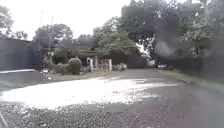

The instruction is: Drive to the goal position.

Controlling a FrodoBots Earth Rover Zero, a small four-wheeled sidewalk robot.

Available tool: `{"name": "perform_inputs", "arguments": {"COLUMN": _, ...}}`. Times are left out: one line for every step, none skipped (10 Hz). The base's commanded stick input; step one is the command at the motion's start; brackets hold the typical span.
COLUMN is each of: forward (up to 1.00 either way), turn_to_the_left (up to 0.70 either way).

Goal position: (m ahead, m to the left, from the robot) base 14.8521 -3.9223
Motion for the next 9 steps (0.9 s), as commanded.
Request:
{"name": "perform_inputs", "arguments": {"forward": 0.7, "turn_to_the_left": -0.35}}
{"name": "perform_inputs", "arguments": {"forward": 0.7, "turn_to_the_left": -0.35}}
{"name": "perform_inputs", "arguments": {"forward": 0.7, "turn_to_the_left": -0.35}}
{"name": "perform_inputs", "arguments": {"forward": 0.7, "turn_to_the_left": -0.35}}
{"name": "perform_inputs", "arguments": {"forward": 0.7, "turn_to_the_left": -0.35}}
{"name": "perform_inputs", "arguments": {"forward": 0.7, "turn_to_the_left": -0.35}}
{"name": "perform_inputs", "arguments": {"forward": 0.7, "turn_to_the_left": -0.35}}
{"name": "perform_inputs", "arguments": {"forward": 0.7, "turn_to_the_left": -0.35}}
{"name": "perform_inputs", "arguments": {"forward": 0.7, "turn_to_the_left": -0.35}}
